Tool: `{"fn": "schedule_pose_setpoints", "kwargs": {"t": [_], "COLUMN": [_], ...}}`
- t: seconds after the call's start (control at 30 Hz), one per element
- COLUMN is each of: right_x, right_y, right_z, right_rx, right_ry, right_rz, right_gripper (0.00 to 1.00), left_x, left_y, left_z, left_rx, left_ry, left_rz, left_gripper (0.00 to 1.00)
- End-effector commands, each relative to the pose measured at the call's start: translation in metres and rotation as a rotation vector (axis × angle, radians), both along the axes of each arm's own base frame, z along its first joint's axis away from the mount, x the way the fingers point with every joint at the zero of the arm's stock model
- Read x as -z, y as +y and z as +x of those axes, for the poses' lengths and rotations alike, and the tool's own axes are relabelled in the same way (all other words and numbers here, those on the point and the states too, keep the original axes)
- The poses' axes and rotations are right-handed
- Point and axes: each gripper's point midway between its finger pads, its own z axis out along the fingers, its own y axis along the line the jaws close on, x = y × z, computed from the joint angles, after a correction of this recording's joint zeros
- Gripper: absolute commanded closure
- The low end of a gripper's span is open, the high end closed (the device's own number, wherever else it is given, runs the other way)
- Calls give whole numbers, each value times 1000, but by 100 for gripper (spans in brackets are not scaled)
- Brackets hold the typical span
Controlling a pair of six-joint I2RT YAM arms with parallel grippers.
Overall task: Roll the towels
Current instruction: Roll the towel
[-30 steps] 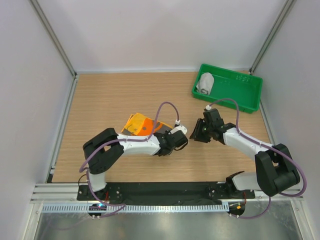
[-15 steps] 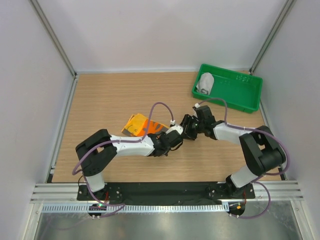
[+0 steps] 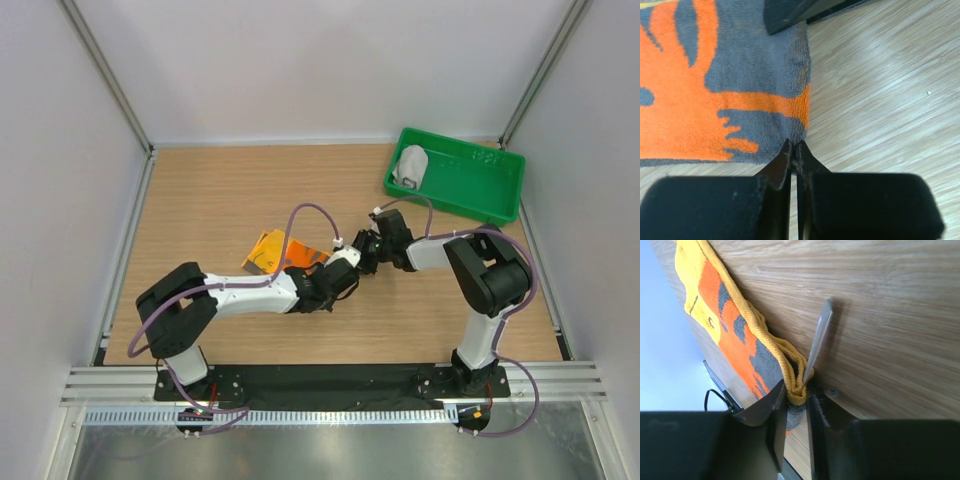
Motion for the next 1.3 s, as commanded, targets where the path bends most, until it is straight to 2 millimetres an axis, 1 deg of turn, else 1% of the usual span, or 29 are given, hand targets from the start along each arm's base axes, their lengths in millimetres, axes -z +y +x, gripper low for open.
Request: {"fn": "schedule_pose_setpoints", "kwargs": {"t": [0.0, 0.03, 0.1, 0.13, 0.2, 0.23, 0.3, 0.33, 0.4, 0.43, 0.53, 0.57, 0.63, 0.67, 0.73, 0.77, 0.8, 0.87, 0.9, 1.0, 1.03, 1.1, 1.13, 1.17, 1.23, 1.27], "right_x": [14, 16, 18, 17, 18, 18, 19, 16, 13, 7, -6, -15, -22, -30, -37, -37, -47, -51, -61, -69, -75, -80, -86, -89, -98, -99], "right_y": [-4, -6, -11, -13, -17, -18, -25, -28, -40, -44, -59, -62, -71, -75, -86, -91, -95, -105, -107, -107, -106, -101, -98, -91, -82, -79], "right_z": [5, 5, 5, 6, 7, 8, 9, 12, 17, 20, 28, 29, 32, 29, 31, 28, 27, 23, 22, 13, 11, 4, 3, -3, -10, -12], "right_rx": [16, 24, 24, 24, 24, 21, 8, 8, 14, 19, 39, 42, 58, 64, 94, 98, 108, 120, 126, 109, 107, 82, 77, 49, 36, 31], "right_ry": [1, 5, 8, 5, 4, 2, 4, -4, -22, -39, -73, -94, -121, -138, -154, -152, -174, -181, -204, -215, -227, -223, -236, -232, -239, -244], "right_rz": [-60, -72, -106, -117, -153, -163, -219, -239, -310, -324, -377, -380, -402, -402, -418, -432, -433, -462, -458, -445, -431, -395, -372, -322, -259, -234], "right_gripper": [78, 82, 85, 92, 94, 89, 75, 59, 51, 48, 48, 48, 48, 48, 50, 51, 52, 52, 53, 56, 57, 58, 59, 59, 59, 59], "left_x": [-21, -21, -20, -22, -22, -23, -23, -25, -24, -25, -27, -31, -39, -42, -46, -48, -46, -46, -43, -44, -45, -49, -49, -48, -47, -48], "left_y": [-1, 1, 4, 6, 7, 7, 8, 7, 8, 7, 4, 1, -6, -10, -16, -21, -25, -30, -32, -39, -41, -42, -41, -36, -29, -26], "left_z": [4, 5, 4, 4, 1, 0, -3, -4, -8, -11, -16, -18, -18, -21, -21, -21, -22, -22, -22, -23, -22, -21, -19, -15, -14, -10], "left_rx": [-26, -34, -40, -46, -45, -47, -50, -53, -54, -59, -61, -68, -70, -64, -74, -74, -70, -76, -79, -104, -126, -152, -170, -221, -263, -297], "left_ry": [-24, -21, -15, -15, -5, -3, 7, 13, 29, 41, 69, 74, 85, 100, 116, 122, 142, 153, 164, 189, 197, 207, 209, 223, 254, 266], "left_rz": [-78, -82, -84, -91, -98, -108, -116, -129, -135, -153, -188, -211, -248, -266, -288, -302, -309, -316, -313, -345, -365, -390, -395, -405, -415, -434], "left_gripper": [100, 100, 100, 100, 100, 100, 100, 100, 100, 100, 100, 100, 100, 100, 100, 100, 100, 100, 100, 100, 100, 100, 100, 100, 100, 100]}}
